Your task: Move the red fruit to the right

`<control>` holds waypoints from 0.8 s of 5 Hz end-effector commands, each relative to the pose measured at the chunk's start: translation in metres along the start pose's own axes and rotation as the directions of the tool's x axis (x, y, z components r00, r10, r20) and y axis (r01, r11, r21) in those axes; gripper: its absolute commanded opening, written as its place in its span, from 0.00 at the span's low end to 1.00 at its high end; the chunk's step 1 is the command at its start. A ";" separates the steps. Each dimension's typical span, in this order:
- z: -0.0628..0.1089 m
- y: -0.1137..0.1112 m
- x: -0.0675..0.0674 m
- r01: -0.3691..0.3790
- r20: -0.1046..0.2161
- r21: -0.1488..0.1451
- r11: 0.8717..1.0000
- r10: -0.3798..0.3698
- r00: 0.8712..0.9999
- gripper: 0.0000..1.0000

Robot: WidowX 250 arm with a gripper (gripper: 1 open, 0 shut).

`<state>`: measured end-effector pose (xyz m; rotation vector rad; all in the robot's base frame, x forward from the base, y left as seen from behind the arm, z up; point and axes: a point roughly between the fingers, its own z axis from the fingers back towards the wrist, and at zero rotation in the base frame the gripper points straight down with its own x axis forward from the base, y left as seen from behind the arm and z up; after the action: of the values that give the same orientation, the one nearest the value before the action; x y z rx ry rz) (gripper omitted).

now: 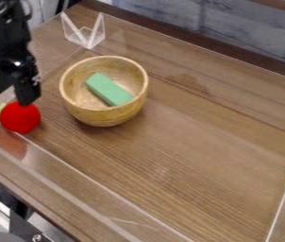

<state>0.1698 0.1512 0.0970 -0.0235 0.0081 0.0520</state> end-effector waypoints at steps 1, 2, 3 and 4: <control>-0.006 -0.007 0.008 -0.017 0.026 0.011 1.000 0.016 1.000 1.00; -0.016 -0.015 0.014 -0.024 0.018 0.001 1.000 0.024 1.000 1.00; -0.024 0.006 0.009 -0.080 0.015 -0.002 0.997 0.080 0.997 1.00; -0.030 0.024 0.008 -0.133 0.022 -0.006 0.991 0.133 0.991 1.00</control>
<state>0.1696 0.1658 0.0564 -0.0603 0.0271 0.1800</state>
